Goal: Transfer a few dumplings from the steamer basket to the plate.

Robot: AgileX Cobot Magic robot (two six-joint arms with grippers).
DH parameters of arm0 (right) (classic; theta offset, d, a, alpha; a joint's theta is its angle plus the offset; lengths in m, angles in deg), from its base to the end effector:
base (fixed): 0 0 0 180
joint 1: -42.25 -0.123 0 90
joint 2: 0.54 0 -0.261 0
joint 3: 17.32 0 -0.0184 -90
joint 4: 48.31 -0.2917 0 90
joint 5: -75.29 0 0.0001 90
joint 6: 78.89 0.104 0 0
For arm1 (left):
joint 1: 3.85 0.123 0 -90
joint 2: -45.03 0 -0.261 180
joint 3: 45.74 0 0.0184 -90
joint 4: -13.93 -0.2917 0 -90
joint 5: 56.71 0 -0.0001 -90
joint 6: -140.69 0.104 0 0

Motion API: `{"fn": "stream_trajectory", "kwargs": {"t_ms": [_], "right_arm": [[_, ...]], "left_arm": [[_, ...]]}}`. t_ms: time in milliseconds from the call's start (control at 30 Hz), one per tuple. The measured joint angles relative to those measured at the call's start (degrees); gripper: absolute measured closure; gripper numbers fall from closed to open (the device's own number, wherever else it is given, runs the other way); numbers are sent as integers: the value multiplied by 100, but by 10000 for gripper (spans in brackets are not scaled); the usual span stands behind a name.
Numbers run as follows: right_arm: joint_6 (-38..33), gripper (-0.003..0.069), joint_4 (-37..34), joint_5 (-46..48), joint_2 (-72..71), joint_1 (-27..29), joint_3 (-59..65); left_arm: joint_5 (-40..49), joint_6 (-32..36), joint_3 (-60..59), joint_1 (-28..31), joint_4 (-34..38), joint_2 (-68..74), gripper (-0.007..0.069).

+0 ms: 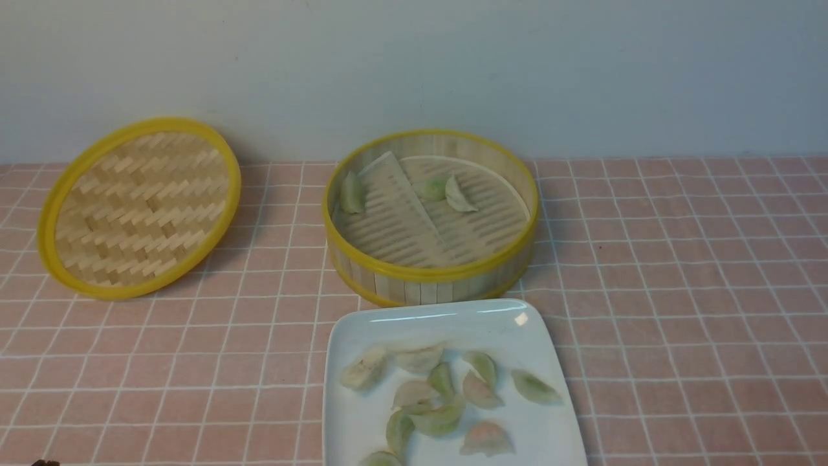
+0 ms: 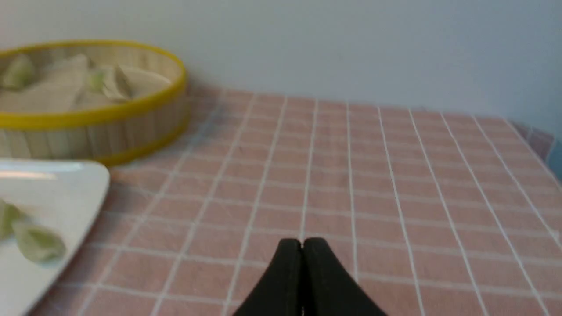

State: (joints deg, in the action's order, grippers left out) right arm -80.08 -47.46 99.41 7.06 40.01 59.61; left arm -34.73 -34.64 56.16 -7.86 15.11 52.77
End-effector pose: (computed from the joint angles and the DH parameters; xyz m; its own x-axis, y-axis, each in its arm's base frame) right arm 0.1283 0.0044 0.1703 -0.3182 -0.0468 -0.9469 -0.0443 0.9984 -0.0344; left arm 0.1296 -0.0099 0.1657 -0.2998 0.0835 -0.9503 0.0961 0.9937 0.0570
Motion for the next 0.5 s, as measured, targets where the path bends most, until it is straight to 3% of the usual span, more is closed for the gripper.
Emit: {"fn": "stream_trajectory", "kwargs": {"t_ms": [500], "right_arm": [[6,673,-38,-102,0,169,63]], "left_arm": [[0,0,0,0,0,0,631]]}}
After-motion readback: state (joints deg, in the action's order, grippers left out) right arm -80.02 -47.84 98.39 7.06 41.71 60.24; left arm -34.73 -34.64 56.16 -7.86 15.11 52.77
